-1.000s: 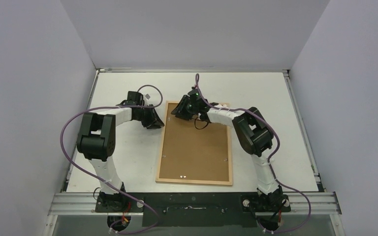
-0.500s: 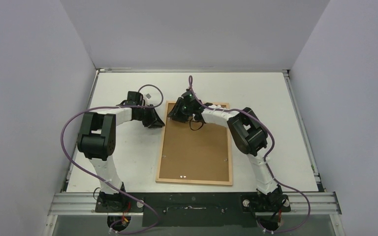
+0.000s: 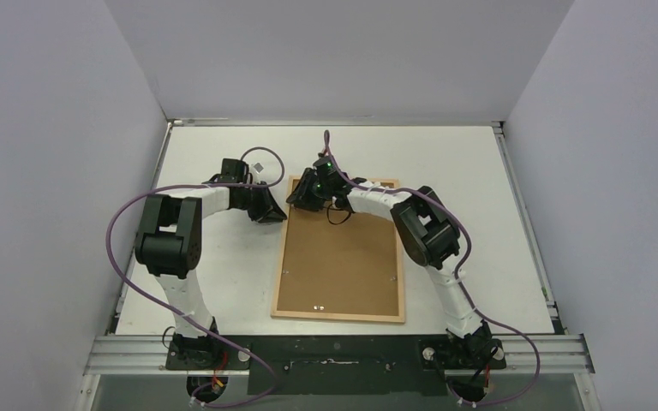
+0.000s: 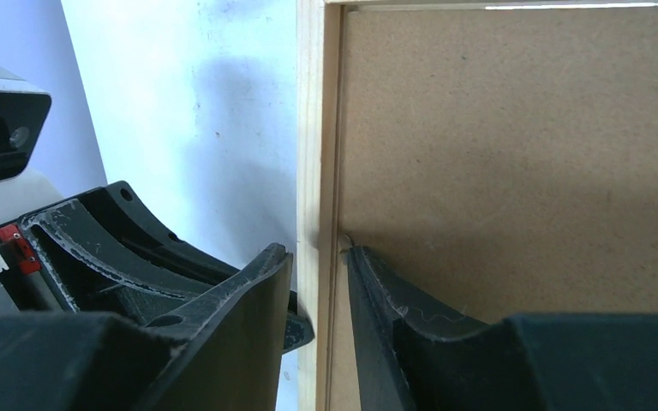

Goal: Put the photo into the frame

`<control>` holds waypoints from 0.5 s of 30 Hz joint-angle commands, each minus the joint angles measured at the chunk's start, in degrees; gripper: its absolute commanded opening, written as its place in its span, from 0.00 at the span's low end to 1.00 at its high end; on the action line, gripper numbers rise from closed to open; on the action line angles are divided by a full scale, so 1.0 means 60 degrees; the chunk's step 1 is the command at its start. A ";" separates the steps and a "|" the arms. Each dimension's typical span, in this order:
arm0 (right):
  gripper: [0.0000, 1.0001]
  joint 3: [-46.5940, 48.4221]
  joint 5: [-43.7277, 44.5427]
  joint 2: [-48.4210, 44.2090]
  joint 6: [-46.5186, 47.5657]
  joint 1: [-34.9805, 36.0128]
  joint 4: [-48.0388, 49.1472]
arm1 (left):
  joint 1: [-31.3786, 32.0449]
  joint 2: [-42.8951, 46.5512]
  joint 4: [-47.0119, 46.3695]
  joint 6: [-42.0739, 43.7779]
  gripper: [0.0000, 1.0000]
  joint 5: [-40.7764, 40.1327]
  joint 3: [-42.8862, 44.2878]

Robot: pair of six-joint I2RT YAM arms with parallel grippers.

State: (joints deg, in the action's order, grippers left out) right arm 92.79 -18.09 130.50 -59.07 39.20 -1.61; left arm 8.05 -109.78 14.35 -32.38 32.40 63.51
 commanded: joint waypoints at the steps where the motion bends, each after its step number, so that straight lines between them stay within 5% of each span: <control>1: 0.32 0.0201 -0.0424 0.0428 0.0221 0.0132 0.0173 | 0.0090 -0.0458 0.0077 0.0195 0.13 -0.0140 0.0074; 15: 0.31 -0.0230 -0.1366 0.0501 0.0903 0.0118 0.0659 | 0.0091 -0.0512 0.0204 0.0226 0.12 -0.0200 0.0153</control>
State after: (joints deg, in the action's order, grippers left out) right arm 93.08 -21.67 131.81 -55.72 39.00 1.96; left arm 7.77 -110.24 14.50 -32.34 33.23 63.77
